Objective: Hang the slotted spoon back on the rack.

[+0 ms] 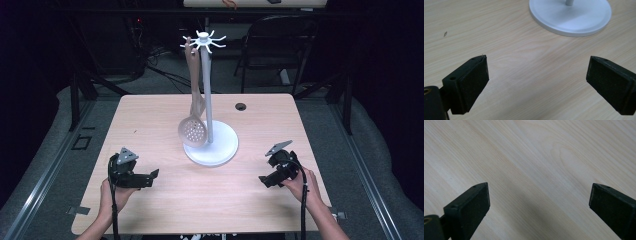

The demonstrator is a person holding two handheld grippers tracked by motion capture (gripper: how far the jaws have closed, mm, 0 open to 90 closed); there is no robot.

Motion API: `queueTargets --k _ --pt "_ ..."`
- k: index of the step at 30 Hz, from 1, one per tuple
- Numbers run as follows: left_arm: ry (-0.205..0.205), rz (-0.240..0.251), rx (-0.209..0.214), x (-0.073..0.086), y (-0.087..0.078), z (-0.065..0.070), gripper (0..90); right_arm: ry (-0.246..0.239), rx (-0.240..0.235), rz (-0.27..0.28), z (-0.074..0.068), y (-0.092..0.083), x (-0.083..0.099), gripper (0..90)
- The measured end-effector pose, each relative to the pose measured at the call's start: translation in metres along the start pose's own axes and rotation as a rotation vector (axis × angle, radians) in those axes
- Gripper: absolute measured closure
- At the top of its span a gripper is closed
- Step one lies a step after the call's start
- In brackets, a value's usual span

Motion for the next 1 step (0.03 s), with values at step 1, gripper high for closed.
queueTargets --k 1 --pt "-0.001 -0.005 -0.004 0.0007 0.0014 -0.0017 3.6 0.0 0.002 0.008 -0.0009 0.0005 -0.0007 2.6"
Point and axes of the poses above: each handheld gripper's, and its own axes: y roughly forward along the jaws, x roughly out of its underside, z roughly to its right, the point moved 7 cm from there along y, roughly forward along the jaws, and after that the axes turned 1 degree about -x, right-handed, at the moved point
